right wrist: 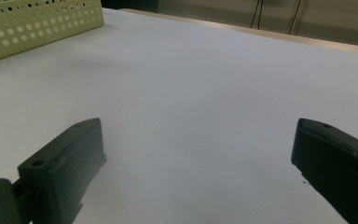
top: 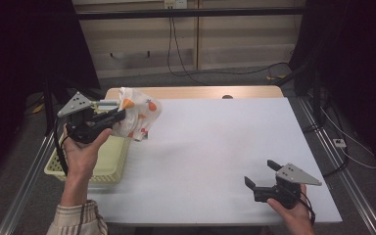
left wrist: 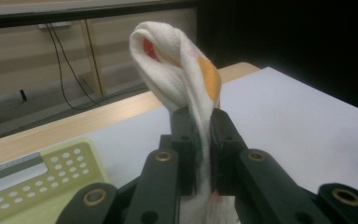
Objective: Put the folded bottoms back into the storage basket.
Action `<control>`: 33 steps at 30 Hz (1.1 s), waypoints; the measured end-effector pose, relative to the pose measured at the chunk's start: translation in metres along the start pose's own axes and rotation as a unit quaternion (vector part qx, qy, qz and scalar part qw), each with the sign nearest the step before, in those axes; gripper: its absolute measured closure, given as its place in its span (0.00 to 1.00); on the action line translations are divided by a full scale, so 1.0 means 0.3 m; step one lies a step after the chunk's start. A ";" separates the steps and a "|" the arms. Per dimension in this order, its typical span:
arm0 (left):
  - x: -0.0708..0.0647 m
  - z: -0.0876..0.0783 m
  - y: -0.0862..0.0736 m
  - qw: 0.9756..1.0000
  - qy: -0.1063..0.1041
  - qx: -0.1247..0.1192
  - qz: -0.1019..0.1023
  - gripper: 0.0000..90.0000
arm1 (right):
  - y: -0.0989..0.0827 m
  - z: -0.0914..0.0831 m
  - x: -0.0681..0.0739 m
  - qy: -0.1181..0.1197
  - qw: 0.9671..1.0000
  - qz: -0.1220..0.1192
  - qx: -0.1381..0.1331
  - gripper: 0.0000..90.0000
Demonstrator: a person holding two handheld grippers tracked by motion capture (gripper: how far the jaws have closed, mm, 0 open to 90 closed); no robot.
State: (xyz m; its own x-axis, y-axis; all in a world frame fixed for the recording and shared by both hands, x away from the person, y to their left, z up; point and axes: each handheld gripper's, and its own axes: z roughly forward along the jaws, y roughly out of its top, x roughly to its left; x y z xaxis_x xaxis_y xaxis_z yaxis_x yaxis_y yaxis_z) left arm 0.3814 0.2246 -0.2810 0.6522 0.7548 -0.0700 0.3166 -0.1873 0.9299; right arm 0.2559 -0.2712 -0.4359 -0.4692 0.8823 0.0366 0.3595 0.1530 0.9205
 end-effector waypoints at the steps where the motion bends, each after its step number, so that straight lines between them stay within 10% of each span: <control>1: 0.002 -0.010 0.000 1.000 0.002 0.000 0.002 0.92 | 0.001 0.001 0.002 0.001 1.000 -0.001 0.000 0.03; 33: 0.106 -0.184 -0.019 0.999 0.038 -0.014 -0.011 0.92 | 0.002 -0.006 0.006 0.005 1.000 -0.002 -0.003 0.03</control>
State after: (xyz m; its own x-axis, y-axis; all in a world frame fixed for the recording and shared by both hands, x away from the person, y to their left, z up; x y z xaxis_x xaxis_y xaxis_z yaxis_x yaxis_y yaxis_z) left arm 0.3623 0.2843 -0.2686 0.5903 0.8046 -0.0646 0.3107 -0.1526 0.9382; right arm 0.2539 -0.2704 -0.4346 -0.4785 0.8773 0.0360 0.3531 0.1547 0.9227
